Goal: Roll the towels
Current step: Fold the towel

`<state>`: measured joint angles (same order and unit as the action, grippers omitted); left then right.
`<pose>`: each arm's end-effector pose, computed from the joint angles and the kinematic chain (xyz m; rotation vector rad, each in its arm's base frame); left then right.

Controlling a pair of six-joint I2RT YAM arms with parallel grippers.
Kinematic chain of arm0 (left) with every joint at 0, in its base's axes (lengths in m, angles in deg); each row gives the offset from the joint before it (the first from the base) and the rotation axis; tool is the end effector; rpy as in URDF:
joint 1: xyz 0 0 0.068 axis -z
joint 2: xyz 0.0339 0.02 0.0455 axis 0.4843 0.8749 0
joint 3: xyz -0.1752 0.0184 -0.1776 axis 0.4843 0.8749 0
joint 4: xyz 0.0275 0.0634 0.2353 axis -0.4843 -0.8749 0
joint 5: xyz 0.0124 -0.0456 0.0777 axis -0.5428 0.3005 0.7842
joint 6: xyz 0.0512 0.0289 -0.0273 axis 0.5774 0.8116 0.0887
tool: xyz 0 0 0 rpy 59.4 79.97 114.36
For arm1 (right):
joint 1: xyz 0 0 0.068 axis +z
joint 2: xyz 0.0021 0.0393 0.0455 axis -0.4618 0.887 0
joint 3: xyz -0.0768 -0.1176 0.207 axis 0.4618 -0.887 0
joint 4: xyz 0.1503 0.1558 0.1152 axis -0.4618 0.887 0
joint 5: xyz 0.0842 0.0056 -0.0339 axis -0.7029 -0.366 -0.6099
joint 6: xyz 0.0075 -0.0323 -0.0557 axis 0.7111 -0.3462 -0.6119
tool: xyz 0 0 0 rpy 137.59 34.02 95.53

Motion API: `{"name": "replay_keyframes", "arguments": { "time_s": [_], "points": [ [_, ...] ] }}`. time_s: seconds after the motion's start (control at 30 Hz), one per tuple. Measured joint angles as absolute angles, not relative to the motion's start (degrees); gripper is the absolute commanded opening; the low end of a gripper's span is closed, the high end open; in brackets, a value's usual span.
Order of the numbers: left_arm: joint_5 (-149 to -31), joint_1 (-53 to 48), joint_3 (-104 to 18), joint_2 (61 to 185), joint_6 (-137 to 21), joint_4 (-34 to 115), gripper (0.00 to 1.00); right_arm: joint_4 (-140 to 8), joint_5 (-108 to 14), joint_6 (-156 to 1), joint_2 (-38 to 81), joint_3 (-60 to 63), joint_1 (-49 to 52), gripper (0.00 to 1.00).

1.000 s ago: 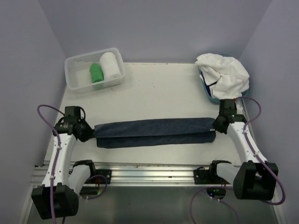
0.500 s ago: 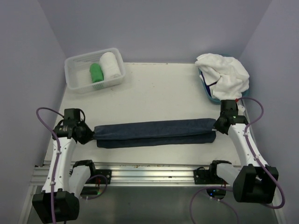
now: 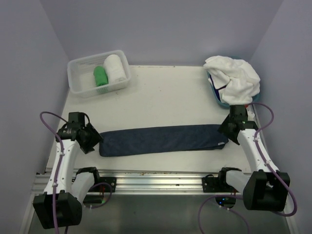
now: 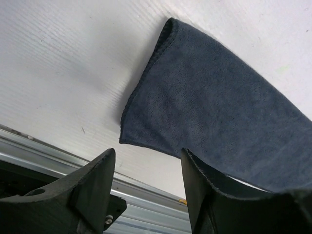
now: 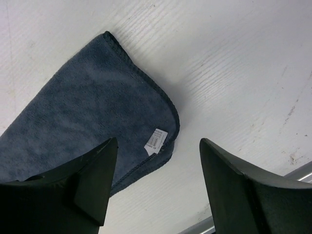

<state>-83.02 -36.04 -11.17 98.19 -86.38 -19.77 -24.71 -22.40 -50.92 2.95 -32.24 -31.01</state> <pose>0.1467 0.0172 0.2023 -1.0978 2.5552 -0.1774 0.1970 -0.0270 0.1935 0.9174 2.4375 -0.2140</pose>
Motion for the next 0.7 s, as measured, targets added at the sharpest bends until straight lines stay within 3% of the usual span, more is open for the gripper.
{"name": "replay_keyframes", "arguments": {
  "time_s": [0.1, 0.2, 0.23, 0.27, 0.37, 0.7],
  "points": [
    [-83.06, -36.04, -12.76, 99.04, -86.34, -19.49, 0.56, -25.04, -22.53, -51.51, 2.11, -32.06, -31.01, 0.70],
    [-85.01, -36.04, -14.69, 99.52, -86.08, -17.02, 0.46, -25.89, -23.93, -52.40, 2.44, -31.21, -31.01, 0.58],
    [-85.99, -36.00, -14.73, 99.65, -86.12, -15.75, 0.45, -26.42, -25.04, -52.75, 2.99, -30.77, -31.01, 0.48],
    [-87.13, -35.84, -14.71, 100.05, -86.12, -14.38, 0.38, -27.11, -26.27, -53.32, 3.78, -30.25, -31.01, 0.43],
    [-89.21, -33.72, -14.47, 103.09, -86.49, -10.29, 0.36, -29.39, -30.48, -54.79, 8.58, -28.61, -31.01, 0.28],
    [-92.33, -27.28, -12.59, 123.04, -88.00, 4.05, 0.36, -34.20, -34.33, -56.01, 25.59, -24.89, -30.95, 0.25]
  ]
}}
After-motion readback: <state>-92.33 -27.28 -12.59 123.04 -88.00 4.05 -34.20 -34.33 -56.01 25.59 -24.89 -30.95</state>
